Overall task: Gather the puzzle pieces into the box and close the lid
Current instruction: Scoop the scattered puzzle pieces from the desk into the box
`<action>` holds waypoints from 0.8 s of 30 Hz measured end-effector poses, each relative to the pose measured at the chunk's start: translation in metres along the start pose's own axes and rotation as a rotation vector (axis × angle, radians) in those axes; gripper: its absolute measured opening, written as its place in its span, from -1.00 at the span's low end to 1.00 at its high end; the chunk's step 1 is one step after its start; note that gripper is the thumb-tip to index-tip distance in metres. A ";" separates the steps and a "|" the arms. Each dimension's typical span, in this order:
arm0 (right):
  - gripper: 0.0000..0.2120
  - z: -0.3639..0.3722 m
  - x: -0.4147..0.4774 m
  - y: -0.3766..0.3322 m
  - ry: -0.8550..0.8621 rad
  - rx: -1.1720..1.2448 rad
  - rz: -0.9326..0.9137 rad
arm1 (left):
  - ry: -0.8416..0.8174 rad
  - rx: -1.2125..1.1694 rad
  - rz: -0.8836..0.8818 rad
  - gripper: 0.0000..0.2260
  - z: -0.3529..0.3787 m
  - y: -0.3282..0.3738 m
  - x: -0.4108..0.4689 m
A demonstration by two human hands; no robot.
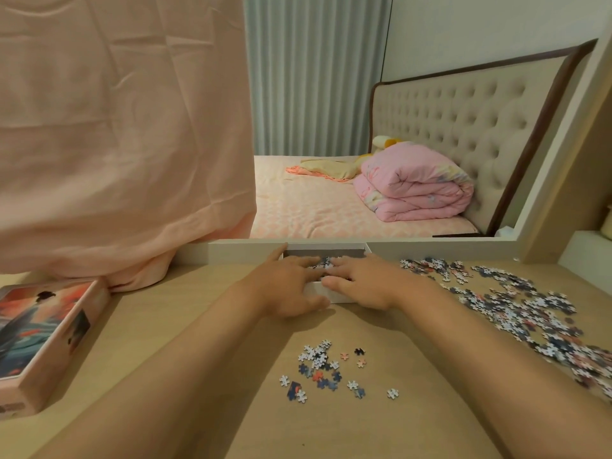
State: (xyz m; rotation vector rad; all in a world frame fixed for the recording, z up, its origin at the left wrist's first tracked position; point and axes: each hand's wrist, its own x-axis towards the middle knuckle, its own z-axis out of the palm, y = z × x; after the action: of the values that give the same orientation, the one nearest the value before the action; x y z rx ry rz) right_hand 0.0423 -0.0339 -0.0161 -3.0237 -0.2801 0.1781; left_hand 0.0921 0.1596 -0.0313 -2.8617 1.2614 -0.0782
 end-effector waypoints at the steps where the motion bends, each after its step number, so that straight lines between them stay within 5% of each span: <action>1: -0.43 0.001 -0.001 -0.001 -0.016 0.022 -0.001 | -0.020 0.011 0.002 -0.40 0.000 0.001 0.001; 8: -0.42 -0.007 -0.006 -0.005 0.012 0.030 0.054 | -0.090 -0.005 -0.043 -0.36 -0.007 -0.001 0.010; 14: -0.64 -0.015 -0.041 -0.006 0.320 0.117 -0.053 | 0.362 -0.234 0.030 -0.56 -0.005 0.007 -0.021; 17: -0.71 -0.009 -0.064 -0.019 0.303 0.154 -0.072 | 0.485 -0.296 0.077 -0.70 -0.001 0.022 -0.045; 20: -0.62 0.006 -0.087 -0.031 0.157 0.164 -0.083 | 0.323 -0.360 0.090 -0.64 0.004 0.036 -0.069; 24: -0.45 0.028 -0.104 -0.031 -0.019 0.060 -0.087 | -0.139 -0.314 0.044 -0.28 0.017 0.051 -0.095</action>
State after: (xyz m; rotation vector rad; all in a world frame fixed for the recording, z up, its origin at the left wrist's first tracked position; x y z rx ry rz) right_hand -0.0686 -0.0209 -0.0292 -2.9449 -0.3992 0.2048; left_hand -0.0082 0.1952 -0.0538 -3.0232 1.4209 0.3441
